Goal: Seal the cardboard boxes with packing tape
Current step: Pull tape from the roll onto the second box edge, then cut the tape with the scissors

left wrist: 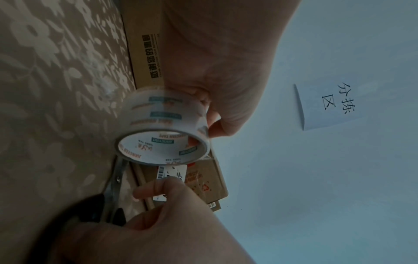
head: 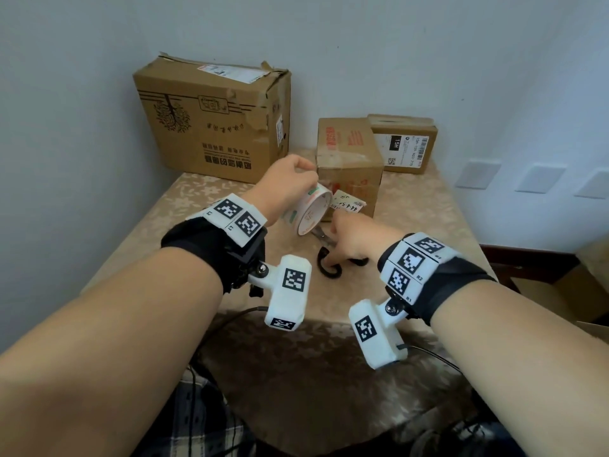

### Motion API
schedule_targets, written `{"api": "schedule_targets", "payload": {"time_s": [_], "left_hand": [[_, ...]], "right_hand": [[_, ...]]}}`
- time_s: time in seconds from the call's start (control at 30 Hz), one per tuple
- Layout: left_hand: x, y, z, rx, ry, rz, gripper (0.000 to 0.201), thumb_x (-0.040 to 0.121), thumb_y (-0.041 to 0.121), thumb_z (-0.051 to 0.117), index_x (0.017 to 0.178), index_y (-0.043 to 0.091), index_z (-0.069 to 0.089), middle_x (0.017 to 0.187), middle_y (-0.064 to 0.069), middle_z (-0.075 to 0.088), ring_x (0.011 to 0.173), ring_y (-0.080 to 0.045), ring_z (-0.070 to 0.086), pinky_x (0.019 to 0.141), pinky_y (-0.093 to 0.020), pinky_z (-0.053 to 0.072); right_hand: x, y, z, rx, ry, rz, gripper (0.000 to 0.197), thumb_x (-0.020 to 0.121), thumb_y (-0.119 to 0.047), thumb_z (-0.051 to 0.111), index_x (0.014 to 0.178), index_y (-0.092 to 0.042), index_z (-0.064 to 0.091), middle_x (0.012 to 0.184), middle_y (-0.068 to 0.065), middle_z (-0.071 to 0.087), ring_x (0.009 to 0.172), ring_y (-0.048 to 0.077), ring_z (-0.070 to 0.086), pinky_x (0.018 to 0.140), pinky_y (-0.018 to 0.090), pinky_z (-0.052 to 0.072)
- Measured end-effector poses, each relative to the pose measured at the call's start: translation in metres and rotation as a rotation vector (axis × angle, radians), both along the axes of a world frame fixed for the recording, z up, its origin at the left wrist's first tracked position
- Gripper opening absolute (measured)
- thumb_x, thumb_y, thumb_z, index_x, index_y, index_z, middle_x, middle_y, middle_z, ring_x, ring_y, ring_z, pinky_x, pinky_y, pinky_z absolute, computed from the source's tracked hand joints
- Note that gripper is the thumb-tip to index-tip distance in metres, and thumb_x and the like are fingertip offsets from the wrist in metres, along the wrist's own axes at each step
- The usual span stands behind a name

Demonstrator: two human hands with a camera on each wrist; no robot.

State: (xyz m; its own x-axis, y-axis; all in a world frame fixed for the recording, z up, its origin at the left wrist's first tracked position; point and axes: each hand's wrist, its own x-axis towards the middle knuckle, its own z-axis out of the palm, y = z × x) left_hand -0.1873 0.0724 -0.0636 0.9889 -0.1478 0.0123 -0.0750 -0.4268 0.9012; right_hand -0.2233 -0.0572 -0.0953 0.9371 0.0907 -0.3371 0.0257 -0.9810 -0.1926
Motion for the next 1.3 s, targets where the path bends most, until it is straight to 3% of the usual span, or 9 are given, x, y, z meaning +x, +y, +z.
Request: {"api": "schedule_targets", "payload": {"time_s": [0.1, 0.23, 0.33, 0.5, 0.67, 0.83, 1.0, 1.1, 1.3], "left_hand": [[0.003, 0.001, 0.000, 0.025, -0.048, 0.074, 0.022, 0.089, 0.013, 0.051, 0.110, 0.016, 0.057, 0.090, 0.011, 0.052, 0.079, -0.004, 0.050, 0.064, -0.023, 0.042], [0.006, 0.012, -0.002, 0.110, -0.117, 0.186, 0.021, 0.088, 0.018, 0.052, 0.107, 0.014, 0.061, 0.103, 0.001, 0.058, 0.094, -0.016, 0.053, 0.085, -0.033, 0.046], [0.005, 0.025, -0.004, 0.160, -0.110, 0.234, 0.020, 0.088, 0.020, 0.051, 0.104, 0.012, 0.062, 0.099, -0.002, 0.060, 0.092, -0.018, 0.054, 0.084, -0.034, 0.046], [0.004, 0.033, -0.007, 0.189, -0.081, 0.212, 0.019, 0.093, 0.023, 0.050, 0.080, 0.011, 0.056, 0.081, -0.010, 0.052, 0.073, -0.021, 0.045, 0.068, -0.031, 0.039], [0.004, 0.038, -0.013, 0.223, -0.023, 0.182, 0.034, 0.095, 0.027, 0.052, 0.083, 0.001, 0.069, 0.073, -0.015, 0.057, 0.062, -0.023, 0.047, 0.059, -0.029, 0.039], [0.008, 0.036, -0.015, 0.143, 0.056, 0.144, 0.019, 0.095, 0.025, 0.052, 0.087, 0.013, 0.064, 0.093, -0.013, 0.065, 0.082, -0.024, 0.058, 0.083, -0.041, 0.051], [0.012, 0.036, -0.019, 0.094, 0.068, 0.149, 0.017, 0.095, 0.023, 0.051, 0.104, 0.012, 0.061, 0.087, -0.003, 0.062, 0.075, -0.013, 0.057, 0.063, -0.028, 0.046], [0.017, 0.036, -0.023, 0.057, 0.070, 0.152, 0.019, 0.093, 0.025, 0.054, 0.101, 0.009, 0.062, 0.091, -0.008, 0.064, 0.083, -0.022, 0.060, 0.078, -0.037, 0.050], [0.024, 0.039, -0.026, 0.109, 0.071, 0.127, 0.021, 0.092, 0.027, 0.058, 0.094, 0.006, 0.061, 0.082, -0.009, 0.058, 0.068, -0.018, 0.051, 0.057, -0.028, 0.038]], "right_hand": [[0.000, -0.002, 0.008, -0.065, -0.026, 0.004, 0.039, 0.082, -0.016, 0.069, 0.116, -0.005, 0.053, 0.099, 0.008, 0.059, 0.082, 0.024, 0.055, 0.053, 0.027, 0.040], [-0.003, -0.016, 0.018, -0.060, -0.014, -0.011, 0.045, 0.079, -0.013, 0.066, 0.121, -0.003, 0.052, 0.100, 0.011, 0.064, 0.082, 0.026, 0.062, 0.062, 0.030, 0.050], [-0.008, -0.036, 0.035, 0.028, 0.022, -0.047, 0.048, 0.080, -0.011, 0.065, 0.126, -0.005, 0.053, 0.088, 0.005, 0.063, 0.075, 0.021, 0.061, 0.062, 0.027, 0.049], [-0.016, -0.071, 0.054, 0.161, 0.097, -0.095, 0.057, 0.076, -0.011, 0.075, 0.129, -0.021, 0.057, 0.114, 0.000, 0.060, 0.107, 0.022, 0.058, 0.096, 0.034, 0.046], [-0.022, -0.080, 0.055, 0.536, 0.215, -0.106, 0.028, 0.080, -0.022, 0.075, 0.106, -0.012, 0.069, 0.072, 0.002, 0.066, 0.073, 0.018, 0.053, 0.068, 0.027, 0.037], [-0.014, -0.047, 0.062, 0.732, -0.185, -0.102, 0.033, 0.074, -0.031, 0.079, 0.104, -0.027, 0.069, 0.099, -0.007, 0.068, 0.092, 0.014, 0.063, 0.085, 0.030, 0.050], [0.019, 0.014, 0.061, 0.368, -0.697, -0.052, 0.032, 0.090, -0.023, 0.062, 0.123, -0.022, 0.061, 0.113, 0.000, 0.067, 0.104, 0.021, 0.061, 0.095, 0.036, 0.045], [0.043, 0.027, 0.050, 0.160, -0.711, 0.004, 0.032, 0.091, -0.031, 0.059, 0.123, -0.027, 0.054, 0.109, -0.001, 0.068, 0.105, 0.025, 0.059, 0.092, 0.038, 0.035], [0.065, 0.027, 0.033, 0.061, -0.685, 0.032, 0.040, 0.085, -0.037, 0.065, 0.120, -0.023, 0.049, 0.107, 0.009, 0.063, 0.104, 0.030, 0.052, 0.082, 0.039, 0.042]]}}
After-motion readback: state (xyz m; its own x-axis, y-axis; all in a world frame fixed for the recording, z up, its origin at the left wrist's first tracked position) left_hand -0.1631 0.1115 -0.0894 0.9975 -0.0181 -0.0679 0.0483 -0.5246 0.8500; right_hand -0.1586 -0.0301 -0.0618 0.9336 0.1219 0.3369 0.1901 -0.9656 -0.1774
